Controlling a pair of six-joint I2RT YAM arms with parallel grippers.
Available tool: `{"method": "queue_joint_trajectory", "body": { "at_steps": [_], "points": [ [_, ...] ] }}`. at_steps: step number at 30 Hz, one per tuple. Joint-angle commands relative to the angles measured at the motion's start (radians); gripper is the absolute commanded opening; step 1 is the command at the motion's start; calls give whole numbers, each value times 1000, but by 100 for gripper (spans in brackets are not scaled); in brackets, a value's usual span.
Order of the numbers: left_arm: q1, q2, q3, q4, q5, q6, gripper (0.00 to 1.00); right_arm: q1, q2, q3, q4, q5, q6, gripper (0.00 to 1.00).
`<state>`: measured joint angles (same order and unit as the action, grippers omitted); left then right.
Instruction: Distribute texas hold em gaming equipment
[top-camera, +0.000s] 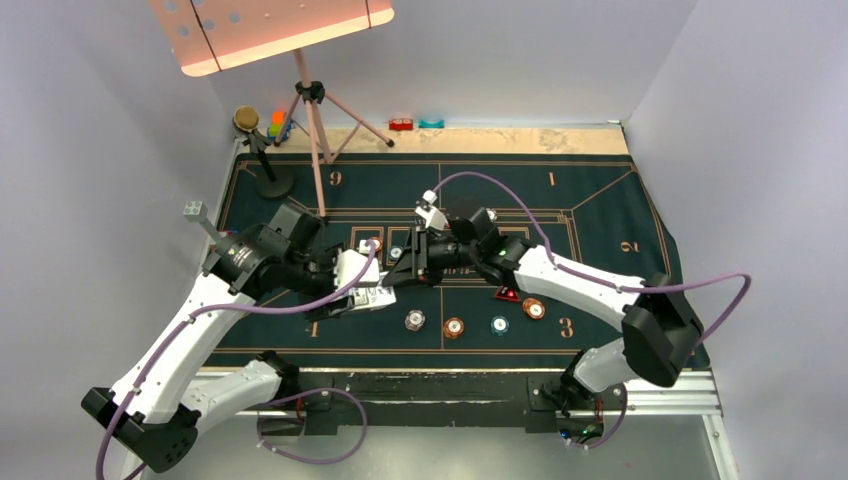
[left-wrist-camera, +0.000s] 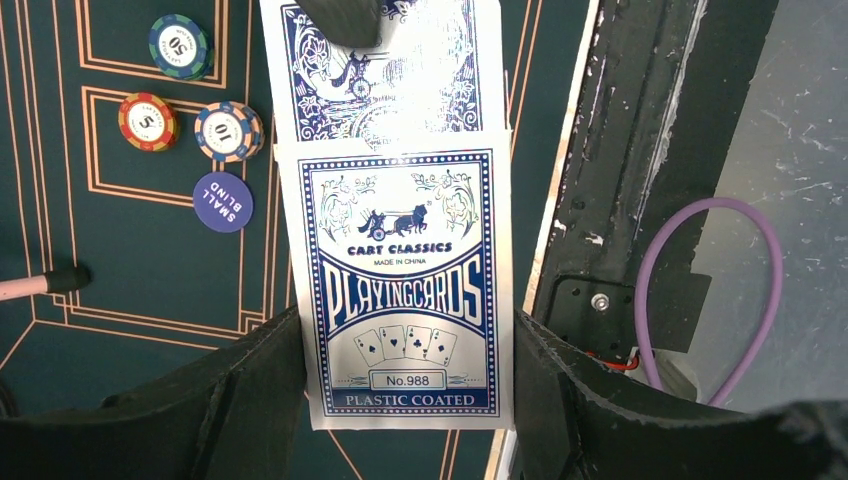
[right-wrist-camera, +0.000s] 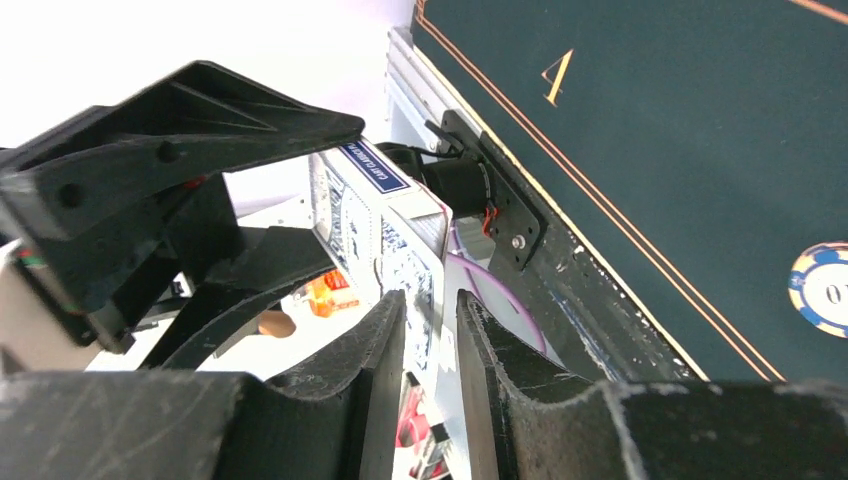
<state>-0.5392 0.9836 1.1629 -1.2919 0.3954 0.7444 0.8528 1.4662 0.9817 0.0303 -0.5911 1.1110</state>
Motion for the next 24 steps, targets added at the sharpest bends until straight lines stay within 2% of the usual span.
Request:
{"method": "queue_joint_trajectory", "body": {
  "at_steps": [1, 8, 13, 16, 21, 24],
  "points": [
    [-5, -9, 28, 8, 50, -8, 33, -41, -89, 8, -63, 44, -62, 30],
    [-4, -6, 29, 14, 60, -21, 32, -47, -100, -17, -35, 21, -53, 30],
    [-5, -10, 36, 16, 69, -33, 31, -42, -92, -12, -53, 29, -82, 53],
    [-4, -11, 44, 25, 83, -52, 30, -18, -79, -11, -4, 8, -68, 62],
    [-5, -4, 48, 51, 112, -89, 28, 15, -64, -11, 109, -14, -19, 65],
    [-5, -3, 57, 61, 121, -106, 27, 19, -59, -13, 88, 1, -12, 62]
  ]
}}
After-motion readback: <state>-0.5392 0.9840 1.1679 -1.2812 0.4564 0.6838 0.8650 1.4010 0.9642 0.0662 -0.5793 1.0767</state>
